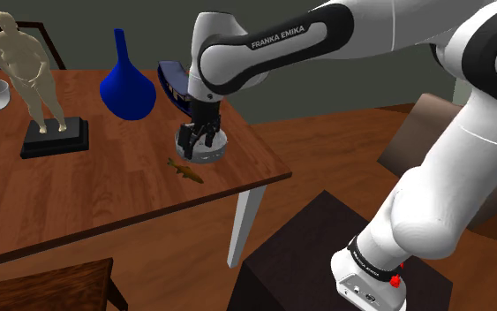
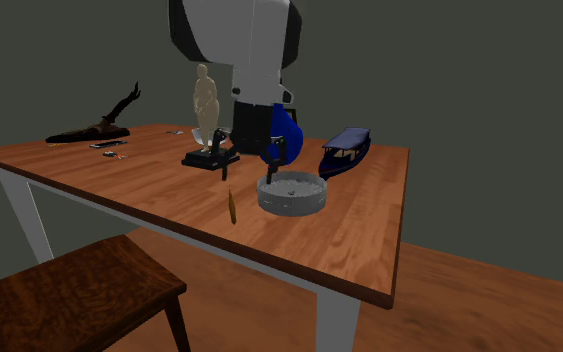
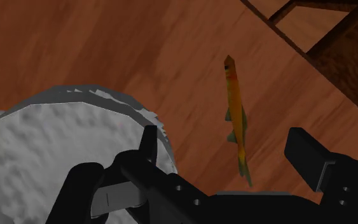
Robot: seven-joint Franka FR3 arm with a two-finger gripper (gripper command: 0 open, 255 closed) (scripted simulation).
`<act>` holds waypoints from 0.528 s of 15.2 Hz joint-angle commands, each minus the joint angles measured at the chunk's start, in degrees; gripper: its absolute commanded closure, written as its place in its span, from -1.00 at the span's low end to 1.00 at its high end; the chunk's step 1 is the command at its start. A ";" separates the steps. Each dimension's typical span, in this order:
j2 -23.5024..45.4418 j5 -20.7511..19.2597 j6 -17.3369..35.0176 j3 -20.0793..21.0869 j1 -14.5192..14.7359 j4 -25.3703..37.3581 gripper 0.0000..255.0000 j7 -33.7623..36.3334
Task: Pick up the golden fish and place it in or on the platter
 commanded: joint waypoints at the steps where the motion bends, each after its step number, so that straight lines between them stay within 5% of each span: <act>1: 4.31 -0.93 1.07 0.57 0.69 3.35 -1.00 -0.15; 4: 10.37 -2.50 2.06 1.42 2.22 8.58 -1.00 0.21; 8: 11.95 -2.83 4.17 1.47 2.63 8.07 -1.00 0.37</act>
